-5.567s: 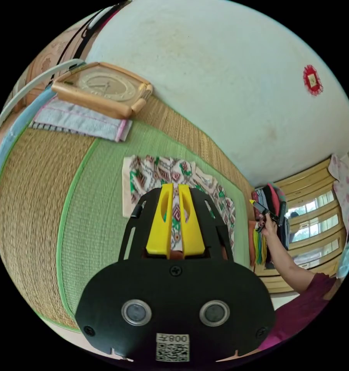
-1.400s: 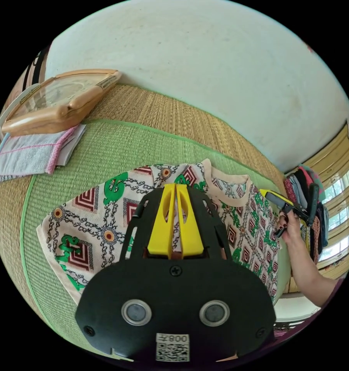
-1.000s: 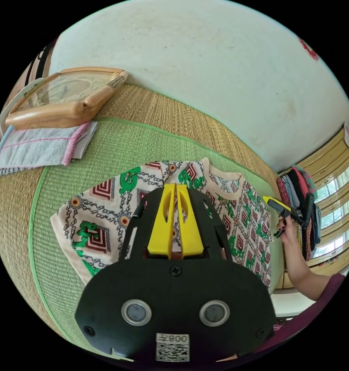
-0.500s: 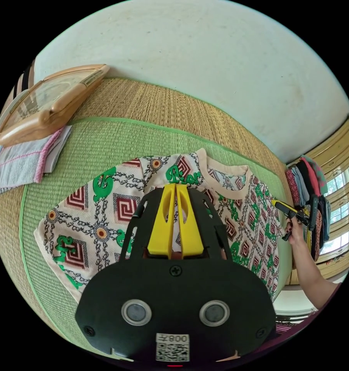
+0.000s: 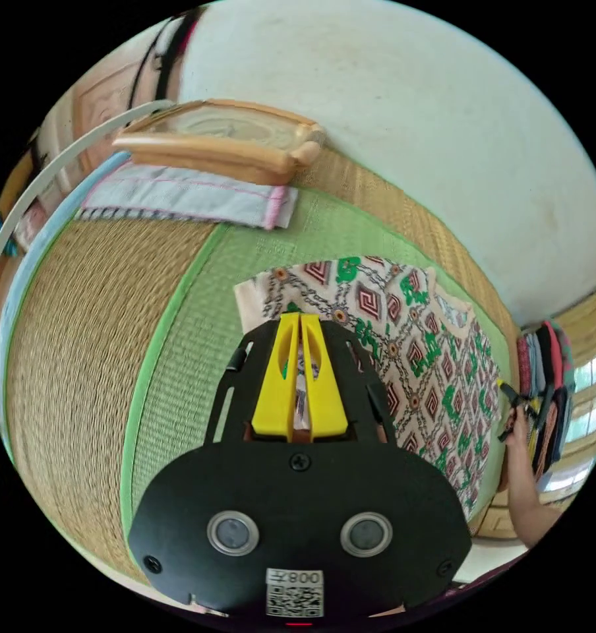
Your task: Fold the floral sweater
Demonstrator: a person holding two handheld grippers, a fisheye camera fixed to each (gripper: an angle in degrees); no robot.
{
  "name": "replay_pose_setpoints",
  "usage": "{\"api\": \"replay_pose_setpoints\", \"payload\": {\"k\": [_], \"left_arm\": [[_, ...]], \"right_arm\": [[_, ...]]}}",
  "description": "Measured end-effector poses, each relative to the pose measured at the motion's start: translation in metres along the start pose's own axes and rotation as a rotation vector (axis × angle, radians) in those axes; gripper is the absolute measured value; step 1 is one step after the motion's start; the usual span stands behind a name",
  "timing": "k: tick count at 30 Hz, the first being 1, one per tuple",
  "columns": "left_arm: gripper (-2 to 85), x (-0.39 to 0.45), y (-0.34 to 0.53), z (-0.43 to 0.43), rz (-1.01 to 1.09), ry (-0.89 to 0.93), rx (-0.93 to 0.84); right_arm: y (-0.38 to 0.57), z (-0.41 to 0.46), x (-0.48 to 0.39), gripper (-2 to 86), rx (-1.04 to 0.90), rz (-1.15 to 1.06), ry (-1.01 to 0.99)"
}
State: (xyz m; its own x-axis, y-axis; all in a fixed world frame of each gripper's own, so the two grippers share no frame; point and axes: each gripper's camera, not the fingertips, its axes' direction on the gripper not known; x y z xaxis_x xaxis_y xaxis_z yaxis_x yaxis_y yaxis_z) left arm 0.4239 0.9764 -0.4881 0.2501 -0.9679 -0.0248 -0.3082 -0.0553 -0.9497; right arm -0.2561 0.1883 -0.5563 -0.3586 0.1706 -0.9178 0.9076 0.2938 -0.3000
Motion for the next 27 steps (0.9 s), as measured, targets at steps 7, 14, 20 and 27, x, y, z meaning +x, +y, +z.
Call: {"api": "replay_pose_setpoints", "payload": {"k": [7,14,20,27], "left_arm": [[0.5,-0.001,0.076,-0.052,0.129,0.177,0.002],[3.5,-0.052,0.211,-0.101,0.03,0.429,-0.125],[5.5,-0.075,0.303,-0.118,-0.137,0.446,-0.193],[6.3,-0.06,0.348,-0.099,-0.19,0.475,-0.288]], "right_arm": [[0.022,-0.062,0.014,-0.5,0.097,-0.002,-0.119],[0.135,-0.132,0.04,-0.3,0.047,-0.003,-0.311],[0.225,-0.159,0.059,0.1,-0.087,0.052,-0.398],[0.287,-0.163,0.023,0.3,-0.2,-0.03,-0.433]]}}
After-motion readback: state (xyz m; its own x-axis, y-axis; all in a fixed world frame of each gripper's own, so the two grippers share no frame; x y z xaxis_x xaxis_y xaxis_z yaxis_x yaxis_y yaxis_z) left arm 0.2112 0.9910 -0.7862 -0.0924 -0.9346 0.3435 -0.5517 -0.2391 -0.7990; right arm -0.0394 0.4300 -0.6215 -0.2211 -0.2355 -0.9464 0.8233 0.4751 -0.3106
